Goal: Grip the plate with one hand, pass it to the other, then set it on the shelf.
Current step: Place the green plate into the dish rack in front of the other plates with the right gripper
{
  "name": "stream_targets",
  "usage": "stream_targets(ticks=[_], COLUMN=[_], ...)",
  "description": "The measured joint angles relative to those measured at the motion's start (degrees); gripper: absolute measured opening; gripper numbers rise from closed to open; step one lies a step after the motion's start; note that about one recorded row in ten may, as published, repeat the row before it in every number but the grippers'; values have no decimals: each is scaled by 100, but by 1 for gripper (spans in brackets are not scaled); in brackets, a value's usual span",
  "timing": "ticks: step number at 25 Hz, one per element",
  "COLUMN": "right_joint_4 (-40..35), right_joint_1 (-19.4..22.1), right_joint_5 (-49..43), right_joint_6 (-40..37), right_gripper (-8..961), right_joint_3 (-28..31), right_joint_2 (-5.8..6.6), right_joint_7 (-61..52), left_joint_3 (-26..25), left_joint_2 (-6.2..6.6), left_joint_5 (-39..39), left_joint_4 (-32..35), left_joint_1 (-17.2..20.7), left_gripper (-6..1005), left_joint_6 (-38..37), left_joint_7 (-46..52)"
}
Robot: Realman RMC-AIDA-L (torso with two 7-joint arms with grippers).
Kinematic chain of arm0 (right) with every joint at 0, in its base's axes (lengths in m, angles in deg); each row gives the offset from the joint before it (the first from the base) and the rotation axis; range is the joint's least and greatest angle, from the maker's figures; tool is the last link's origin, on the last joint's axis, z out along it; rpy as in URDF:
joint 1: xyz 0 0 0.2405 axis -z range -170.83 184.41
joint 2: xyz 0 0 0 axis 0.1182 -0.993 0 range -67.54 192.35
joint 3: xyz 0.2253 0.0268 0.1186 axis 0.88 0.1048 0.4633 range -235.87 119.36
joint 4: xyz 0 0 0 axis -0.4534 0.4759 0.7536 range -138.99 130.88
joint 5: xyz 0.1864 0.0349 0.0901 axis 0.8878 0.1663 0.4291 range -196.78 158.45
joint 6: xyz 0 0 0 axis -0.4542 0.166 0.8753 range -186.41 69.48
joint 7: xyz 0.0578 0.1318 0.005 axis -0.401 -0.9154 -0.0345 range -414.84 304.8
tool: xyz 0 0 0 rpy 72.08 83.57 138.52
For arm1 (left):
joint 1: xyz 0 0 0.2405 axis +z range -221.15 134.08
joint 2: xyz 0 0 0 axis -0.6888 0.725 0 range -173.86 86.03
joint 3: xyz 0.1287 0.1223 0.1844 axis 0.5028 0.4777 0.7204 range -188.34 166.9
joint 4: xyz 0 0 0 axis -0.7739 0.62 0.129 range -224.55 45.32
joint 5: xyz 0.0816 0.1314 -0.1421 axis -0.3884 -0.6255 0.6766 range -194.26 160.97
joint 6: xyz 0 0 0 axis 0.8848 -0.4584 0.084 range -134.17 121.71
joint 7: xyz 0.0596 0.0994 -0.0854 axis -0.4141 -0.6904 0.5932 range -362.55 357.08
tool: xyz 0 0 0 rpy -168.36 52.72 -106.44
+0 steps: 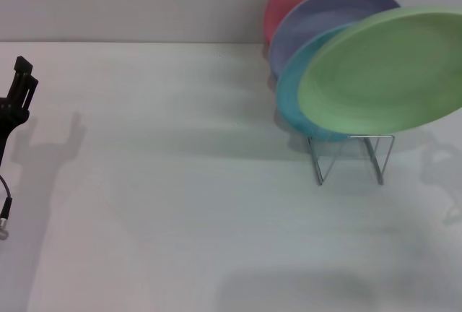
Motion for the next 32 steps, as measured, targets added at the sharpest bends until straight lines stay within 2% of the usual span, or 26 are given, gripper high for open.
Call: stream_targets(ticks=[10, 22, 32], right_joint_4=[-200, -179, -134], right_joint_1=[-82, 101, 202], right_joint_5=[-57, -200, -183], right_joint_6=[397, 800, 872], right_gripper=[119, 131, 142], right_joint_3=[-73, -156, -108], right_joint_2=[9, -21, -35], right_joint_7=[-10, -12, -8], left_joint_3=[9, 144, 214], left_joint_2=[0, -5, 0], left_joint_5=[0, 0, 0], left_joint_4=[152, 206, 336], left_joint_1=[38, 70, 243], left_gripper=[818, 818, 818], left_joint_6=[0, -39, -192], left_joint_7=[12, 55, 62])
